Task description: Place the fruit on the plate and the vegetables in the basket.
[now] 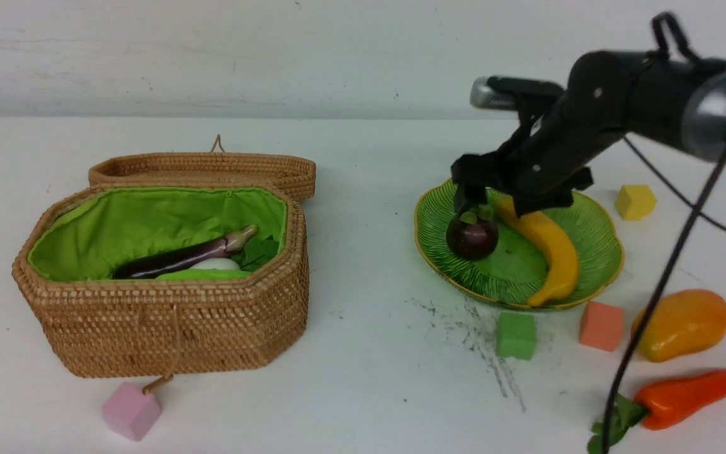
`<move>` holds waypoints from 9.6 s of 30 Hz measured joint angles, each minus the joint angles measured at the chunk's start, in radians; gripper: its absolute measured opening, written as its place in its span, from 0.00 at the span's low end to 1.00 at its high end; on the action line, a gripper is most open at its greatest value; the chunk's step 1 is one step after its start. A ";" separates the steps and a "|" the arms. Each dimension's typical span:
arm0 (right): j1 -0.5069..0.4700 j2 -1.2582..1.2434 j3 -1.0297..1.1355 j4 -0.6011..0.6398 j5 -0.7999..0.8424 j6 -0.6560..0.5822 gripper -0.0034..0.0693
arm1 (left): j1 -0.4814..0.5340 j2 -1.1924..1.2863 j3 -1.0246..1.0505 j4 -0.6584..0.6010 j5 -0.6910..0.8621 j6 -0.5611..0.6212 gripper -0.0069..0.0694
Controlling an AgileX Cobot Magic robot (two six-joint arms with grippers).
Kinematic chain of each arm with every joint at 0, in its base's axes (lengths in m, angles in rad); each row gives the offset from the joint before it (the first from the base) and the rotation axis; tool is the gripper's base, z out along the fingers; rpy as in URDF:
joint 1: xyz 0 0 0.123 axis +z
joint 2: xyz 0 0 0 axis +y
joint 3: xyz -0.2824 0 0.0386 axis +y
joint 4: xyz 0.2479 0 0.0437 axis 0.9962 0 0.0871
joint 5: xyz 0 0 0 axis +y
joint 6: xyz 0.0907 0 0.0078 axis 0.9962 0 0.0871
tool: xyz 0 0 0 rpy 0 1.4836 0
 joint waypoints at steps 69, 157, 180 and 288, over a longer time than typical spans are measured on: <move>-0.251 -0.008 0.221 0.258 -0.249 -0.430 0.76 | 0.000 0.000 0.000 0.000 0.000 0.000 0.40; 0.357 0.447 -0.609 0.719 -0.051 -0.976 0.51 | 0.000 0.000 0.000 0.000 0.000 0.000 0.40; 0.094 -0.421 -0.046 0.203 0.351 -0.522 0.65 | 0.000 0.000 0.000 0.000 0.000 0.000 0.40; -0.294 -2.000 1.750 -0.198 -0.381 -0.130 0.15 | 0.000 0.000 0.000 0.000 0.000 0.000 0.40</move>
